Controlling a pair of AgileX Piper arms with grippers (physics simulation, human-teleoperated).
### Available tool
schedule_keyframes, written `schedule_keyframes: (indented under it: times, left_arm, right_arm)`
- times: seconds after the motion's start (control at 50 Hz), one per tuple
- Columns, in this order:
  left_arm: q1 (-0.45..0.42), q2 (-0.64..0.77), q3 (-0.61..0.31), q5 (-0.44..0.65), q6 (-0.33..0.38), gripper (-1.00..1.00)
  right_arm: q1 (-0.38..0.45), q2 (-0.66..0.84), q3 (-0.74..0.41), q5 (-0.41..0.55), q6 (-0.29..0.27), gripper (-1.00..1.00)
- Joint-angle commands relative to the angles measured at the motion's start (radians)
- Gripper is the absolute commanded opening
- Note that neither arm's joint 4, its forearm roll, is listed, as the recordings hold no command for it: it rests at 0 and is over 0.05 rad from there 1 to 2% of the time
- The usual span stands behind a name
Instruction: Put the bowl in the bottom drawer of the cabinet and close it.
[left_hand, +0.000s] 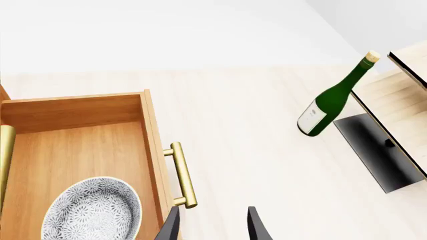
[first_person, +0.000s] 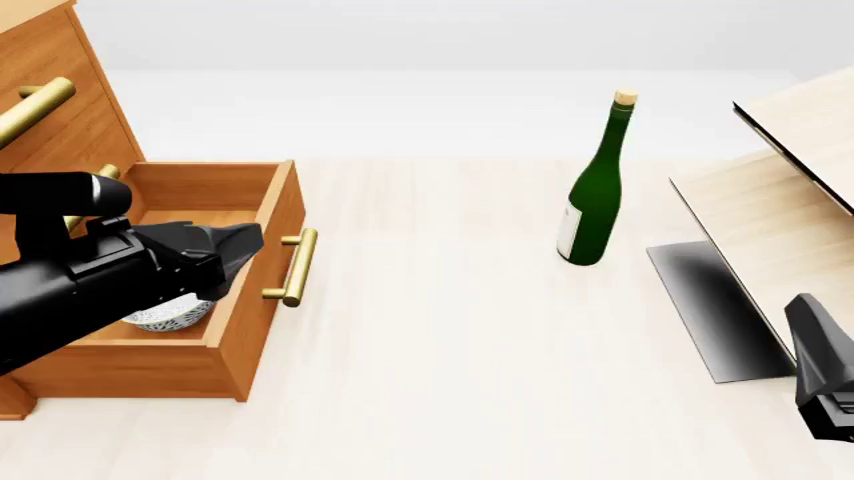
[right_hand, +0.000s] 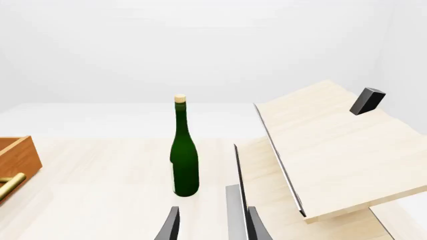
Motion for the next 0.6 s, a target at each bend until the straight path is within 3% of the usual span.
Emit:
schedule_keyframes:
  times: [0.02,0.6]
  left_arm:
    - [-0.052,0.011,-0.008,-0.002,-0.018,1.00]
    - [-0.180,0.063,-0.028,-0.027,-0.094,1.00]
  right_arm:
    - [0.000,0.000,0.000,0.000,0.000,1.00]
    - [0.000,0.000,0.000,0.000,0.000,1.00]
